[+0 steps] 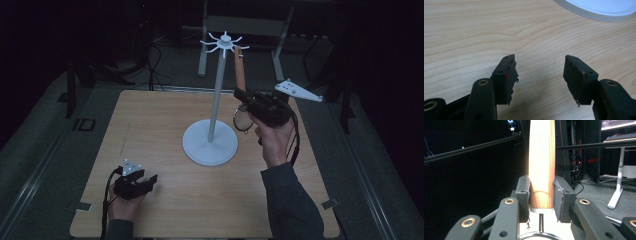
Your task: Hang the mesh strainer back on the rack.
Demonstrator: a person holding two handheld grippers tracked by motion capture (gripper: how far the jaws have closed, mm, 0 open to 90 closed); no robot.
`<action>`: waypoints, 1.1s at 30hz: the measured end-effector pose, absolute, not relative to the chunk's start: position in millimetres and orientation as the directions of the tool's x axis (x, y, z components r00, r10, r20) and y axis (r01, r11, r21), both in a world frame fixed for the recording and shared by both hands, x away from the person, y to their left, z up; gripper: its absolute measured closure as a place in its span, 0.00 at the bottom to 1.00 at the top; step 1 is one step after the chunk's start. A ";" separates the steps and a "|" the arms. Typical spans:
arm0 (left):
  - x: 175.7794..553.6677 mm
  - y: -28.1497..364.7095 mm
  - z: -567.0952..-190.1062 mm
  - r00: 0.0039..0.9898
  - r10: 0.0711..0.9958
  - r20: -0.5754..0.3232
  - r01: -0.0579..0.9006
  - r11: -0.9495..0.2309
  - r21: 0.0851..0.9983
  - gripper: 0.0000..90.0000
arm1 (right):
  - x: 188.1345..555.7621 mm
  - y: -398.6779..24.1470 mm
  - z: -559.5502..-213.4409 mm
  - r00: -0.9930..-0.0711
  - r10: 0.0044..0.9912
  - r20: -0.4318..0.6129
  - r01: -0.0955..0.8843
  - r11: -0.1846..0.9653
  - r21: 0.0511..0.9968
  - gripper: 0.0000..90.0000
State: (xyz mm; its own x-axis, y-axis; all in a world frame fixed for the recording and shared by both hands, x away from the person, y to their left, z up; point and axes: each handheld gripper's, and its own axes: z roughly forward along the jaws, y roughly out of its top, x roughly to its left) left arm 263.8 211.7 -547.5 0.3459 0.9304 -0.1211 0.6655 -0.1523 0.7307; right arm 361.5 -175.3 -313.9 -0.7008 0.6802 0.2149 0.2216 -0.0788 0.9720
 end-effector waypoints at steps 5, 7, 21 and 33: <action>263.6 211.8 -547.3 0.345 0.931 -0.122 0.665 -0.151 0.731 0.49 | 362.7 -171.9 -314.7 -0.697 0.691 0.193 0.228 -0.042 0.973 0.76; 263.6 211.8 -547.3 0.344 0.931 -0.123 0.666 -0.149 0.731 0.49 | 361.6 -171.3 -315.4 -0.689 0.705 0.169 0.210 -0.030 0.977 0.68; 263.7 211.4 -547.6 0.345 0.931 -0.120 0.665 -0.152 0.731 0.49 | 348.7 -168.6 -316.4 -0.623 0.782 -0.002 0.155 0.126 0.980 0.50; 263.9 210.7 -547.9 0.346 0.931 -0.120 0.666 -0.153 0.730 0.49 | 342.1 -173.7 -330.0 -0.610 0.788 -0.077 0.181 0.234 0.955 0.47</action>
State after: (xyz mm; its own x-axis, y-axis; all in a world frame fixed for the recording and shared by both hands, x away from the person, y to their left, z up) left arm 263.9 210.7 -547.9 0.3457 0.9306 -0.1201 0.6658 -0.1531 0.7302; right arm 342.1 -173.7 -330.0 -0.6104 0.7884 -0.0770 0.1815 0.2338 0.9552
